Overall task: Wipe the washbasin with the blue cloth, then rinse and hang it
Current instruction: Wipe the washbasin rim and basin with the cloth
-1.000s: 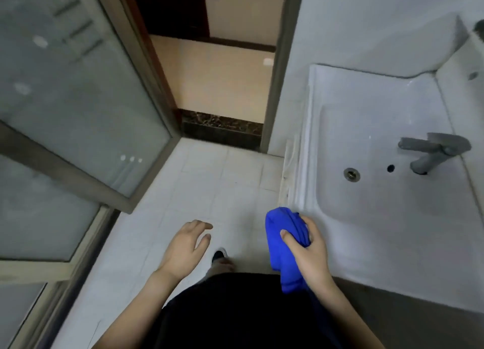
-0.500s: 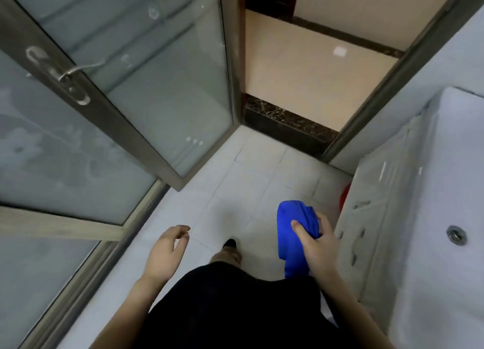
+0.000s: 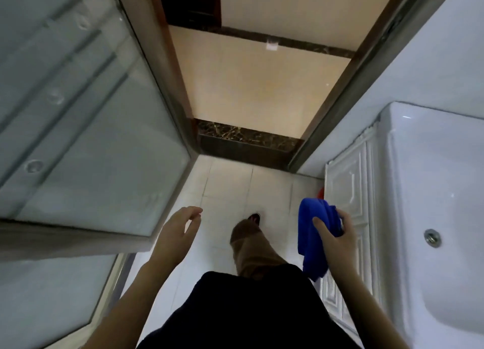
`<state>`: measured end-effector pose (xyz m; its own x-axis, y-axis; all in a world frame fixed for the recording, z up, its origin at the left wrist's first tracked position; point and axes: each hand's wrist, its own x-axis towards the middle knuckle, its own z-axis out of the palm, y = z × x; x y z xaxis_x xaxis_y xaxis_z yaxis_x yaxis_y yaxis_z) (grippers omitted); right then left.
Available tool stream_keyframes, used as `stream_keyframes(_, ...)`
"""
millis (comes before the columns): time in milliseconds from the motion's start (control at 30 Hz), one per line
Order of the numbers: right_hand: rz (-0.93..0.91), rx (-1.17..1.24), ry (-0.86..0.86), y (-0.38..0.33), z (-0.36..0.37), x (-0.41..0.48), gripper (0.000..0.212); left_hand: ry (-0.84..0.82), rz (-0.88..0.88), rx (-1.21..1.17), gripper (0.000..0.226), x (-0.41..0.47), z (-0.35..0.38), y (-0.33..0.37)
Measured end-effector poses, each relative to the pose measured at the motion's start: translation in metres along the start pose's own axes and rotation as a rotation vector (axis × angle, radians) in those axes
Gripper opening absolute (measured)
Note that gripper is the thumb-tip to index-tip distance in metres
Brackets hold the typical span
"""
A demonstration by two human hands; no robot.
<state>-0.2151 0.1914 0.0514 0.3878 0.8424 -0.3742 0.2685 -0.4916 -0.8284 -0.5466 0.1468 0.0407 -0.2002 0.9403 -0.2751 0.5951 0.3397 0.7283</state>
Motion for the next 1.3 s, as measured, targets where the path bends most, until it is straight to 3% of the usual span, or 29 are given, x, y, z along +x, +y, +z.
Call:
stream_keyframes(233, 0.016, 0.038, -0.085, -0.070, 0.053, 0.118, 0.053, 0.063, -0.161, 0.029, 0.019, 0.108, -0.008, 0.023)
stream_keyframes(367, -0.011, 0.059, -0.094, -0.121, 0.072, 0.176, 0.053, 0.069, -0.131, 0.070, 0.029, 0.183, -0.027, 0.062)
stream_keyframes(567, 0.010, 0.088, -0.057, -0.155, 0.083, 0.235, 0.056, -0.010, -0.014, 0.129, 0.022, 0.296, -0.028, 0.125)
stream_keyframes(700, 0.141, 0.143, 0.069, -0.161, 0.084, 0.263, 0.071, -0.212, 0.064, 0.136, 0.018, 0.369, -0.005, 0.146)
stream_keyframes(800, 0.240, 0.209, 0.303, -0.161, 0.078, 0.279, 0.075, -0.457, 0.214, 0.156, 0.021, 0.436, 0.019, 0.183)
stream_keyframes(900, 0.312, 0.266, 0.524, -0.164, 0.071, 0.281, 0.066, -0.619, 0.423, 0.179, 0.017, 0.489, 0.043, 0.234)
stream_keyframes(1033, 0.447, 0.341, 0.776, -0.163, 0.061, 0.265, 0.032, -0.789, 0.659, 0.262, 0.025, 0.526, 0.086, 0.290)
stream_keyframes(1300, 0.669, 0.510, 1.207, -0.141, 0.048, 0.201, 0.034, -1.160, 0.917, 0.345, 0.020, 0.501, 0.186, 0.348)
